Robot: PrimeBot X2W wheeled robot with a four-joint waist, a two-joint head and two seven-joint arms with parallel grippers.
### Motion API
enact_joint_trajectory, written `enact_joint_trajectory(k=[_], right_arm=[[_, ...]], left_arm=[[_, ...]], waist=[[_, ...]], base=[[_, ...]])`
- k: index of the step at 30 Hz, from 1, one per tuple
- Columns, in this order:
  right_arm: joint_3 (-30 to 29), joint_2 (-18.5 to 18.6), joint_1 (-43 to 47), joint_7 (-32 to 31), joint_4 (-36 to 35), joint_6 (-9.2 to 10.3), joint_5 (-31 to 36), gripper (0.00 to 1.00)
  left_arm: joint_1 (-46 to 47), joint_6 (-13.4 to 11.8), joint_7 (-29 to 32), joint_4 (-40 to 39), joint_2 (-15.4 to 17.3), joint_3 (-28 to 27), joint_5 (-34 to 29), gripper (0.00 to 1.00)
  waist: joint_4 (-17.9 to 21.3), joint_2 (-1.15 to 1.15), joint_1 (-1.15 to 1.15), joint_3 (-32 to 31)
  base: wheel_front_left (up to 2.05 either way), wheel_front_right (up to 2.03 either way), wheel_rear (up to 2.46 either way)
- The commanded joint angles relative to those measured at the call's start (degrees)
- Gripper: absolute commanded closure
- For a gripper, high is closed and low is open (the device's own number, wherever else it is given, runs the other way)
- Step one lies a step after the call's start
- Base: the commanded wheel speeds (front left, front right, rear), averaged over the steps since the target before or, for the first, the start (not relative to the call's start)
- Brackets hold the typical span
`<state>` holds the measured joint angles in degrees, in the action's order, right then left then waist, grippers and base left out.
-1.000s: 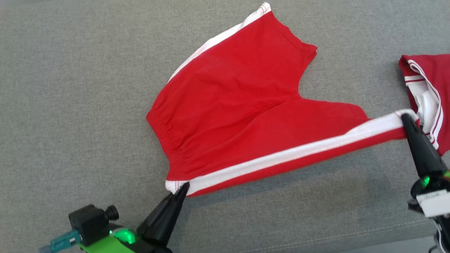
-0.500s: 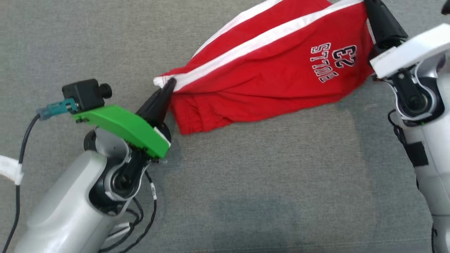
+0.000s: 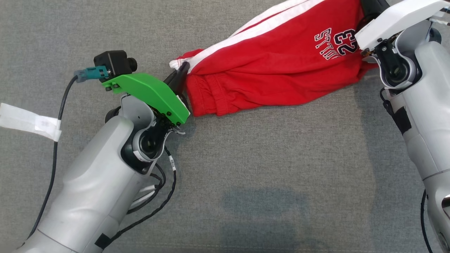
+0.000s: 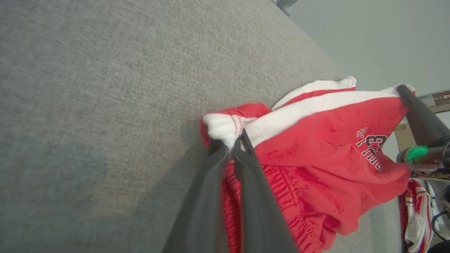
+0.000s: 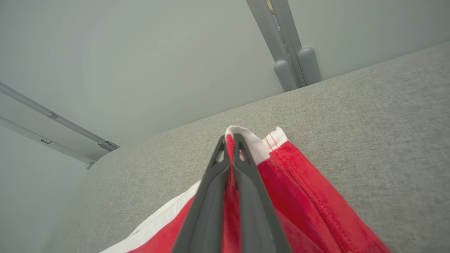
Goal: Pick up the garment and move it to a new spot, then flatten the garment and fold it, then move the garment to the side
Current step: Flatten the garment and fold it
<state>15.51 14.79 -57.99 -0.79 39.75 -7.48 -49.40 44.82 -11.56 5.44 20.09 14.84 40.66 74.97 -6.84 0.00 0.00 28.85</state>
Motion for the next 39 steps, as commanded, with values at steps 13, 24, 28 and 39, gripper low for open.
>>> enact_joint_trajectory(k=[13,24,28,39], right_arm=[[6.0,0.4,-5.8,7.7,7.6,-0.03,3.8,0.00],[17.4,10.0,-3.4,-4.0,6.5,0.00,12.1,0.00],[17.6,12.4,-3.3,-8.7,7.4,0.01,13.1,0.00],[16.9,15.8,-3.2,-16.3,10.2,0.01,16.1,0.00]], left_arm=[[3.3,1.0,-2.9,7.0,-2.9,2.3,-3.7,0.00],[-0.4,-3.3,-14.9,-3.1,4.5,9.1,-19.9,0.00],[-3.0,-5.3,-18.1,-8.0,6.6,10.0,-23.7,0.00],[-15.1,-6.4,-20.7,-17.0,10.4,6.9,-28.6,0.00]], waist=[[-0.5,0.00,0.00,-2.1],[-1.8,0.00,0.00,-5.2],[-3.7,0.00,0.00,-5.4],[-9.0,0.00,0.00,-3.8]], base=[[0.00,0.00,0.00],[0.00,0.00,0.00],[0.00,0.00,0.00],[0.00,0.00,0.00]])
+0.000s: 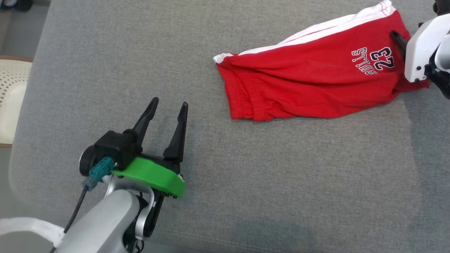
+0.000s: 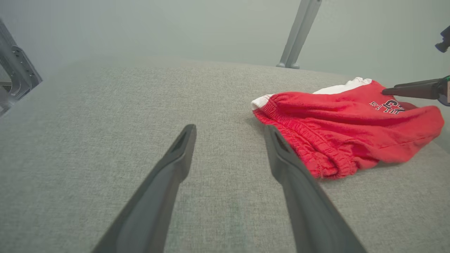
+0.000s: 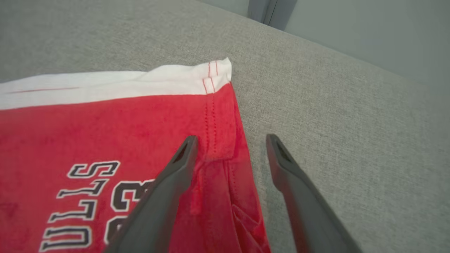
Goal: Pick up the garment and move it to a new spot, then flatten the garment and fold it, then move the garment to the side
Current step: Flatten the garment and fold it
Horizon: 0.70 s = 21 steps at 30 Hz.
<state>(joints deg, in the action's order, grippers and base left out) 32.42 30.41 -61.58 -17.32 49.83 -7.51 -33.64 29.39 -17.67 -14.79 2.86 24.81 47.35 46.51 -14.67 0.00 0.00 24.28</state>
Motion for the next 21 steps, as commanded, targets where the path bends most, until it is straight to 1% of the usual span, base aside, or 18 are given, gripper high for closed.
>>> enact_joint_trajectory(k=[1,3,6,9,10,11,15,18,21], right_arm=[[-0.2,0.5,0.6,-0.5,0.3,0.04,0.3,0.00],[-0.8,1.2,0.9,-1.7,1.0,0.04,0.8,0.00],[-1.9,1.7,2.0,-3.6,2.1,0.04,0.2,0.00],[-3.7,0.7,3.8,-5.2,2.6,0.01,-3.0,0.00],[-4.1,0.2,4.4,-5.5,1.9,-0.01,-4.3,0.57],[-5.1,-0.3,5.1,-5.4,1.3,0.00,-6.4,1.00],[-9.3,-2.0,8.6,-6.0,-0.6,0.01,-14.5,1.00],[-12.3,-3.6,12.4,-5.9,-3.7,0.01,-20.8,1.00],[-14.9,-4.8,17.7,-6.2,-6.1,0.01,-26.1,1.00]], left_arm=[[-1.1,-0.1,-0.5,-0.6,0.3,-1.2,-0.4,0.00],[-4.1,-0.1,-0.4,-1.9,0.6,-3.8,-2.4,0.00],[-8.4,0.7,-0.4,-3.1,-0.3,-7.4,-4.9,0.00],[-11.5,2.2,-0.4,-3.7,-2.0,-10.4,-7.7,0.00],[-12.5,3.0,-0.4,-3.7,-2.6,-11.2,-8.5,0.00],[-13.5,3.7,-0.4,-3.8,-3.6,-12.3,-9.0,0.00],[-17.3,6.8,-0.4,-3.1,-6.1,-16.4,-11.2,0.00],[-20.8,9.1,-0.4,-2.3,-7.0,-19.1,-12.6,0.00],[-24.7,10.7,-0.4,-1.6,-7.1,-21.6,-13.4,0.00]], waist=[[-1.6,0.00,0.00,0.9],[-2.3,0.00,0.00,0.9],[-3.4,0.00,0.00,0.6],[-4.4,0.00,0.00,-0.2],[-4.5,0.00,0.00,-0.5],[-4.6,0.00,0.00,-1.0],[-3.6,0.00,0.00,-4.4],[-1.8,0.00,0.00,-8.5],[0.7,0.00,0.00,-13.1]], base=[[0.00,0.00,0.00],[0.00,0.00,0.00],[0.00,0.00,0.00],[0.00,0.00,0.00],[0.00,0.00,0.00],[0.00,0.00,0.00],[0.00,0.00,0.00],[0.00,0.00,0.00],[0.00,0.00,0.00]])
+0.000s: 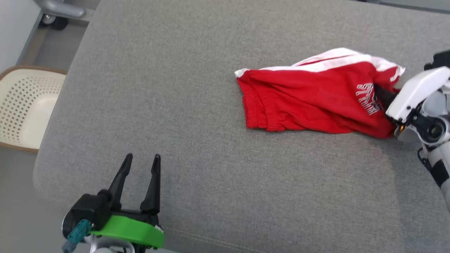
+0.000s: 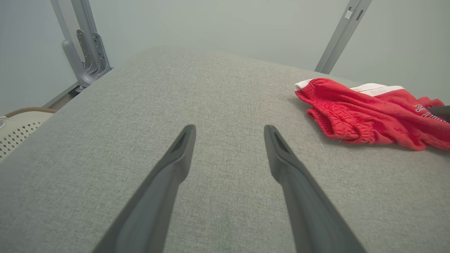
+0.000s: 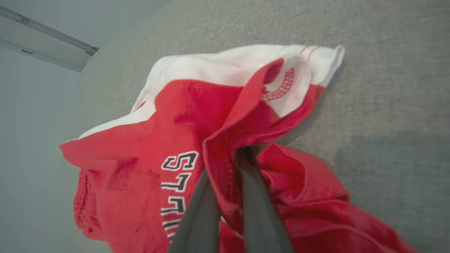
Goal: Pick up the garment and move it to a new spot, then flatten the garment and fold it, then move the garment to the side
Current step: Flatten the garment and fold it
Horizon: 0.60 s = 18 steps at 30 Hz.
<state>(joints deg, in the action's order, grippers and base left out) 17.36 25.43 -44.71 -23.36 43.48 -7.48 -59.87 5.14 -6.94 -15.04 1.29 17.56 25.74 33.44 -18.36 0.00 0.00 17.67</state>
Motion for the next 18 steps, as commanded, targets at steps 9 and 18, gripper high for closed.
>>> enact_joint_trajectory(k=[9,18], right_arm=[[-4.7,0.8,15.5,0.5,-0.8,-0.01,-4.7,1.00],[-10.6,3.3,18.9,2.9,0.8,-0.02,-3.6,1.00]], left_arm=[[-9.4,2.5,-0.1,-0.2,-1.2,-5.6,-2.1,0.00],[-11.3,4.6,-0.1,0.2,-1.7,-7.2,-2.7,0.00]], waist=[[11.0,0.00,0.00,-14.0],[13.1,0.00,0.00,-13.4]], base=[[0.00,0.00,0.00],[0.00,0.00,0.00]])
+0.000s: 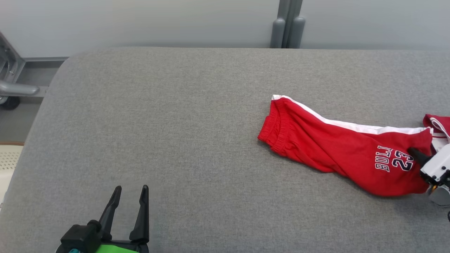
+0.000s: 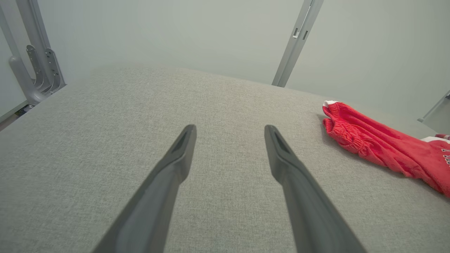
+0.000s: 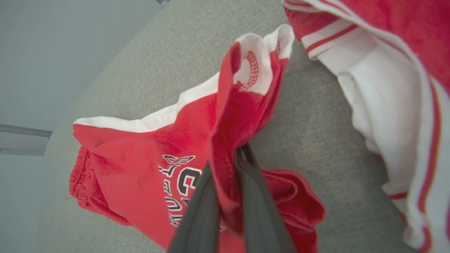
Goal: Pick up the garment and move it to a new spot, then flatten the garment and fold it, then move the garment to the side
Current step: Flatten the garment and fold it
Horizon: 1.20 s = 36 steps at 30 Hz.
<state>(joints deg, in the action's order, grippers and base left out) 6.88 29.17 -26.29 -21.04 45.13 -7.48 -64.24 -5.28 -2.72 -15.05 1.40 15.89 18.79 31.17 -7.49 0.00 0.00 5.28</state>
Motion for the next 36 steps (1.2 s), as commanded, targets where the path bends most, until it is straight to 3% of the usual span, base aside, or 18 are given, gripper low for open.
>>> enact_joint_trajectory(k=[1,4,8,14,17,21,26,31,32,33,36], right_arm=[[-0.1,-0.9,0.3,0.9,-1.8,-0.02,1.0,1.00],[-0.1,-1.7,-0.6,1.9,-4.2,-0.02,2.0,1.00],[0.6,-5.3,-3.2,2.7,-10.5,-0.03,4.1,1.00],[4.3,-15.5,-5.9,0.5,-15.8,-0.02,9.8,1.00],[4.6,-20.7,-6.7,1.3,-14.5,-0.02,13.9,1.00],[3.2,-24.5,-8.4,3.7,-11.1,-0.02,18.3,1.00],[1.6,-26.1,-12.8,7.7,-7.0,-0.02,20.8,1.00],[6.4,-26.2,-15.9,9.9,-2.7,-0.02,19.3,1.00],[7.7,-26.2,-16.6,10.4,-1.6,-0.02,19.7,0.62],[9.0,-26.1,-17.1,10.9,-0.7,-0.03,19.7,0.00],[13.5,-26.2,-18.0,11.8,-0.6,-0.02,17.3,0.00]], left_arm=[[-0.9,0.7,-0.1,0.1,-0.2,-0.2,-0.4,0.00],[-0.6,1.1,-0.1,0.2,-0.5,0.0,-0.5,0.00],[1.2,1.7,-0.1,0.5,-1.1,0.7,-0.9,0.00],[3.2,2.5,0.0,1.3,-1.2,1.5,-1.1,0.00],[4.2,2.7,0.1,1.4,-1.3,1.8,-1.2,0.00],[4.9,3.0,0.2,1.8,-0.7,1.8,-1.1,0.00],[5.2,3.0,0.5,2.2,0.0,1.8,-1.0,0.00],[5.5,3.2,0.9,2.3,-0.1,2.6,-1.2,0.00],[5.6,3.1,0.9,2.3,-0.2,2.7,-1.3,0.00],[5.7,3.1,1.0,2.4,-0.2,2.8,-1.3,0.00],[5.8,2.9,1.0,2.7,0.0,2.7,-1.2,0.00]], waist=[[2.4,0.00,0.00,-0.6],[2.6,0.00,0.00,0.1],[2.5,0.00,0.00,1.9],[1.1,0.00,0.00,4.0],[0.2,0.00,0.00,4.8],[-0.4,0.00,0.00,5.5],[-0.4,0.00,0.00,5.9],[0.3,0.00,0.00,5.9],[0.5,0.00,0.00,5.9],[0.6,0.00,0.00,5.9],[1.2,0.00,0.00,5.8]], base=[[0.00,0.00,0.00],[0.00,0.00,0.00],[0.00,0.00,0.00],[0.00,0.00,0.00],[0.00,0.00,0.00],[0.00,0.00,0.00],[0.00,0.00,0.00],[0.00,0.00,0.00],[0.00,0.00,0.00],[0.00,0.00,0.00],[0.00,0.00,0.00]])
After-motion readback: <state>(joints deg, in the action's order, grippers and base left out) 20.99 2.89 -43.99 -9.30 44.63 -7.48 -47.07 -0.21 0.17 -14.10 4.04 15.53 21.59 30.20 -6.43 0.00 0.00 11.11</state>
